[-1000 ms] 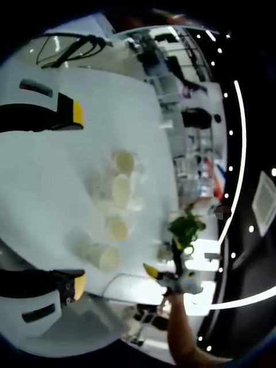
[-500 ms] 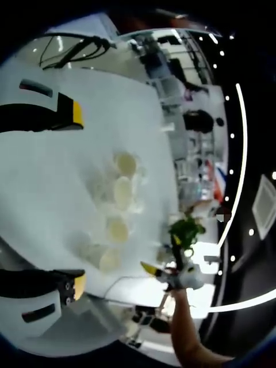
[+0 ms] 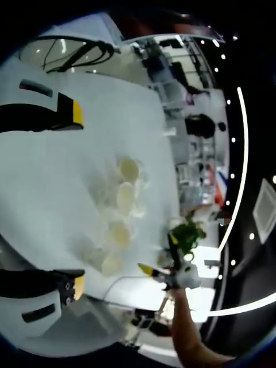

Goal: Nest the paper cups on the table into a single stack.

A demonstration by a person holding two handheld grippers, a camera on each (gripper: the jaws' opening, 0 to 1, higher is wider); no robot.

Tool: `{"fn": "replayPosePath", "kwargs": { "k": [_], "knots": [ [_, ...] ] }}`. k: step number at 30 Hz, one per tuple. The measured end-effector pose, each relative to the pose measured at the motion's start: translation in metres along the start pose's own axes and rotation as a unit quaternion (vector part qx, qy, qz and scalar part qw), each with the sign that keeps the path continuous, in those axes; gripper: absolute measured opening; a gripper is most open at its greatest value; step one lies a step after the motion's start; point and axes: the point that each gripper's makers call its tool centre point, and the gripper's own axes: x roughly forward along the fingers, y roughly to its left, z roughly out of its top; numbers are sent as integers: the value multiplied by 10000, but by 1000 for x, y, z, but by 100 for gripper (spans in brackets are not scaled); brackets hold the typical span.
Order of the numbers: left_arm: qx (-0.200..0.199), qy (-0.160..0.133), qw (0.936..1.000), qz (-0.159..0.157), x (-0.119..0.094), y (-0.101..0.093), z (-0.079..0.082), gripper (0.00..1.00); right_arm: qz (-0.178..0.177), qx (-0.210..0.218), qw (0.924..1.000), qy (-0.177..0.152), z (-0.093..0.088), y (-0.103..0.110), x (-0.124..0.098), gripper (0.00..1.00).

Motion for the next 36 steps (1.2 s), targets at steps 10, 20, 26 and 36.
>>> {"fn": "replayPosePath", "kwargs": {
  "k": [10,20,26,36],
  "knots": [
    [-40,72,10000,-7,2,2,-5,98,258,-265,9993,87,-3,9,13,98],
    [-89,107,9999,33,2,4,-5,98,540,-666,9961,225,-8,17,26,93],
    [-161,174,9997,16,4,1,-11,98,780,-840,9928,338,-10,22,40,89],
    [-247,242,9994,76,1,7,-16,98,1083,-1016,9873,557,-15,24,56,78]
  ]
}}
